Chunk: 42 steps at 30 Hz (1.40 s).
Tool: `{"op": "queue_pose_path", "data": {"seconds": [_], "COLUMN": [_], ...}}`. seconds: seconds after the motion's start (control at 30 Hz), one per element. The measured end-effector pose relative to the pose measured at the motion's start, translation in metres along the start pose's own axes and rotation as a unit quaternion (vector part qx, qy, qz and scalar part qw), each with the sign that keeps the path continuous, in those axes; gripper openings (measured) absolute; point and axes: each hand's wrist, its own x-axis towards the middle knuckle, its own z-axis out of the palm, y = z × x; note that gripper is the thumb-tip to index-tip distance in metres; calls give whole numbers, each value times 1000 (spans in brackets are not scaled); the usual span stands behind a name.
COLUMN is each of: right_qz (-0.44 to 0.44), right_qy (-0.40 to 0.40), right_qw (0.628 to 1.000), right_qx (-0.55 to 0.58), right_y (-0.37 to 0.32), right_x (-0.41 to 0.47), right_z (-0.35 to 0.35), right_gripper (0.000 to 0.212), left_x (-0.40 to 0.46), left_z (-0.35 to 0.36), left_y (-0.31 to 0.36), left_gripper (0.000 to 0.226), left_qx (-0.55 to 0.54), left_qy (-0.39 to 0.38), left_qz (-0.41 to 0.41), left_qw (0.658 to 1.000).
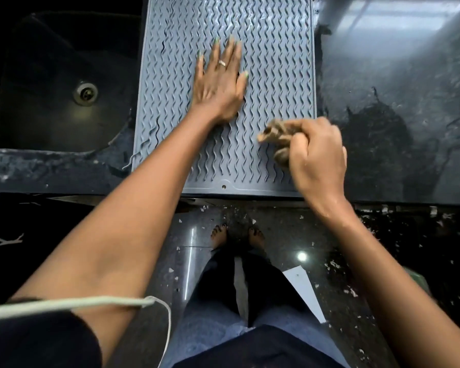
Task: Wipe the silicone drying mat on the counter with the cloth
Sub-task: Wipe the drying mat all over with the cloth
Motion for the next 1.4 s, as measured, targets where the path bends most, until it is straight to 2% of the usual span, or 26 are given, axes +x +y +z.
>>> {"op": "queue_pose_path", "data": {"seconds": [0.03, 0.1, 0.23, 0.33, 0.5, 0.63, 0.7, 0.8, 0.87, 0.93, 0.97, 1.1, 1.2, 1.3, 1.4], "right_qz": [13, 9, -33, -62, -129, -172, -178, -117, -66, -48, -47, -76, -109, -180, -207], "right_qy": [30, 64, -34, -23, 48, 38, 8, 2, 66, 117, 107, -30, -6, 15, -6], "right_qw": [999, 998, 989, 976, 967, 959, 958, 986, 995, 992, 993, 982, 980, 974, 969], "right_qx": [31, 17, -142, -209, -214, -224, -225, -120, -25, 2, -11, -171, -167, -139, -136], "right_y": [-5, -12, -16, -7, 10, 16, 15, 10, -1, -14, -19, -15, -6, 3, 6], "right_x": [11, 44, 104, 110, 42, -33, -42, -32, -10, 20, 36, 67, 55, 17, -27], "right_z": [-3, -1, 29, 48, 38, 19, 12, 3, -2, 3, 8, 36, 35, 28, 16], "right_gripper": [37, 35, 34, 37, 29, 16, 17, 25, 27, 27, 28, 38, 36, 27, 24], "left_x": [-11, -30, -37, -37, -35, -36, -37, -43, -49, -54, -55, -60, -60, -60, -63], "left_z": [2, 6, 6, 9, 12, 11, 8, 6, 8, 10, 11, 16, 17, 17, 17], "left_y": [0, 0, 3, 2, 2, 3, 5, 8, 8, 7, 6, 6, 5, 4, 7], "left_gripper": [60, 60, 59, 59, 60, 60, 59, 59, 60, 60, 60, 58, 59, 58, 58], "left_qx": [-3, -2, 17, 24, 33, 23, 21, 17, 11, 10, 15, 31, 23, 19, 5], "left_qy": [-2, 6, 23, 28, 26, 26, 22, 12, 7, 9, 13, 19, 23, 16, 30], "left_qz": [4, 7, 0, 0, -8, -11, -10, -13, -13, -8, -4, -10, -10, -8, -11], "left_qw": [1000, 1000, 1000, 999, 999, 999, 999, 1000, 1000, 1000, 1000, 999, 999, 1000, 999]}}
